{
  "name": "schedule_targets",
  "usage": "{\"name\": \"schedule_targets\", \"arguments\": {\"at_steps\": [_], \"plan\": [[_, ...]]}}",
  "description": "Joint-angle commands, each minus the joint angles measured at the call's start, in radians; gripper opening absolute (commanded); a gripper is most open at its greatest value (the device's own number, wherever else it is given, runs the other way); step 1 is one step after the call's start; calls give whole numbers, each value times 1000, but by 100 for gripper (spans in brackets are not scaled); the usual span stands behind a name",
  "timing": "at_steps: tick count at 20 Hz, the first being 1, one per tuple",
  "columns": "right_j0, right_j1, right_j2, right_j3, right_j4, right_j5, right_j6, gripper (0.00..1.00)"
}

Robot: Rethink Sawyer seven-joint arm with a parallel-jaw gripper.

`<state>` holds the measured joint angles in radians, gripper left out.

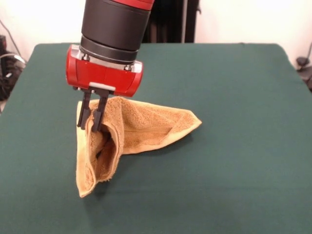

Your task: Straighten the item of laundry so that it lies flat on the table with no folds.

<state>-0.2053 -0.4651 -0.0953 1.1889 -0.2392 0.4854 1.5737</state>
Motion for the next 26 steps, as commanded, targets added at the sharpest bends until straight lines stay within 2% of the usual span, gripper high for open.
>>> {"name": "schedule_targets", "arguments": {"at_steps": [1,7,15,26], "plan": [[5,15,121,118,57,-13,150,0],[-3,41,129,123,65,-56,169,0],[1,99,111,89,30,-113,157,0],[-1,179,109,68,50,-201,184,0]]}}
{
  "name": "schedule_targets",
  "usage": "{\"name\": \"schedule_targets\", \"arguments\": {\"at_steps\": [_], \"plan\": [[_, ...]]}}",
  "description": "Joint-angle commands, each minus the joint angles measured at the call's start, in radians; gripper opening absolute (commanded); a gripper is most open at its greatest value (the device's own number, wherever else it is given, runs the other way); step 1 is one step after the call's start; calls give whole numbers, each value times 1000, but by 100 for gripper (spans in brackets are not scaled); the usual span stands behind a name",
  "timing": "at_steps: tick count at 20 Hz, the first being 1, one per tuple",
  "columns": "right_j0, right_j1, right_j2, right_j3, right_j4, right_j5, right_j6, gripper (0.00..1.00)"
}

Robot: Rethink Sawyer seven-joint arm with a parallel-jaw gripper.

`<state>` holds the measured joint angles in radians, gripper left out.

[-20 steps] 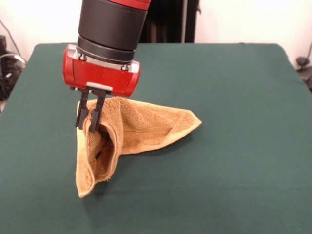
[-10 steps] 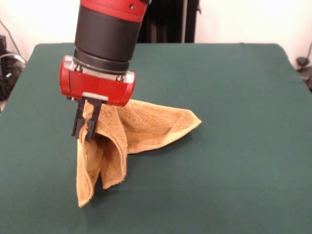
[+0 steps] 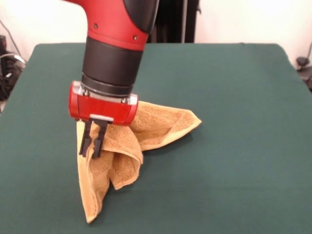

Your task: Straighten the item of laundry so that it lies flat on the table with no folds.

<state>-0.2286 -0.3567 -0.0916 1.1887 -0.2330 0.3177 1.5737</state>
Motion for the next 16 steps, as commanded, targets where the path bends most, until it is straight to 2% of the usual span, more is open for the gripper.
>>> {"name": "schedule_targets", "arguments": {"at_steps": [1,16], "plan": [[24,75,102,60,48,-30,185,0],[18,125,101,32,75,-71,193,0]]}}
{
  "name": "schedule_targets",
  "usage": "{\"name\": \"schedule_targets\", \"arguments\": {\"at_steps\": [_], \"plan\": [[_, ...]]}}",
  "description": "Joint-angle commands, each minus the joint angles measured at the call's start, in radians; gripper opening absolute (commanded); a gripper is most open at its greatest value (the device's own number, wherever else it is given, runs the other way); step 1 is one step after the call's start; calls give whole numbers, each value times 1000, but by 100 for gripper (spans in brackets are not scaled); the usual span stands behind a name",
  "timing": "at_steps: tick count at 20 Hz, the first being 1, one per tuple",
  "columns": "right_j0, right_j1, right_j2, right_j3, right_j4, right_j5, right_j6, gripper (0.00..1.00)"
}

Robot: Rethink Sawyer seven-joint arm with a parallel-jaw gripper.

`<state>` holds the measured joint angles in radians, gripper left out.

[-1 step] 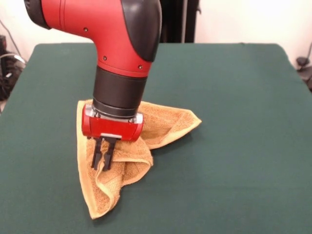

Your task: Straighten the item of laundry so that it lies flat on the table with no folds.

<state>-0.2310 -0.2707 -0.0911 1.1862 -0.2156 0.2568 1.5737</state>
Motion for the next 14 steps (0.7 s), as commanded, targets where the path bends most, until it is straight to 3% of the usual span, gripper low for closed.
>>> {"name": "schedule_targets", "arguments": {"at_steps": [1,4,5,14], "plan": [[21,40,99,37,65,-9,199,0],[14,37,111,40,62,-3,169,0],[11,35,114,45,72,6,170,100],[9,36,116,45,81,20,158,100]]}}
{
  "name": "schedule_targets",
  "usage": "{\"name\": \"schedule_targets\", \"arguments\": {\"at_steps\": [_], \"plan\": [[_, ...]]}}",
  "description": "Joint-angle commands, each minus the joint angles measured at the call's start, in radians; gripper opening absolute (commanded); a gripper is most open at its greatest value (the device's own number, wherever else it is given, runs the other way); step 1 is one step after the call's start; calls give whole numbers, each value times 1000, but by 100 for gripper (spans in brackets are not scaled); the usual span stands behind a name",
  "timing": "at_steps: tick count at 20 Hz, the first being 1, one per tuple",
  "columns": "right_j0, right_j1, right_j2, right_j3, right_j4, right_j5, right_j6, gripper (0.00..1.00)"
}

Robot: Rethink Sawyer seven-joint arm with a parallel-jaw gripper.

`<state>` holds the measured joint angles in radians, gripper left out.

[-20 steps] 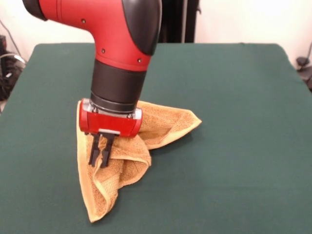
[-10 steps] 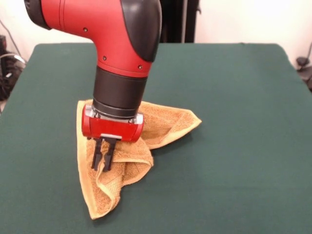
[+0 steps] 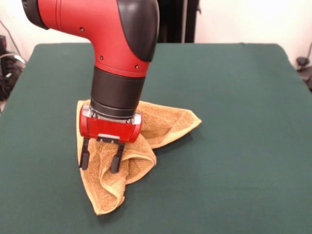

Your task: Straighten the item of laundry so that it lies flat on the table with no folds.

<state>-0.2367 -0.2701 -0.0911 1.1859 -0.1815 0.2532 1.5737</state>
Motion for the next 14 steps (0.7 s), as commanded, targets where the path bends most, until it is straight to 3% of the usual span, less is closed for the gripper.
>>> {"name": "schedule_targets", "arguments": {"at_steps": [1,5,14], "plan": [[16,36,115,46,48,20,160,100],[18,38,110,39,54,14,163,100],[23,-12,115,18,71,137,109,100]]}}
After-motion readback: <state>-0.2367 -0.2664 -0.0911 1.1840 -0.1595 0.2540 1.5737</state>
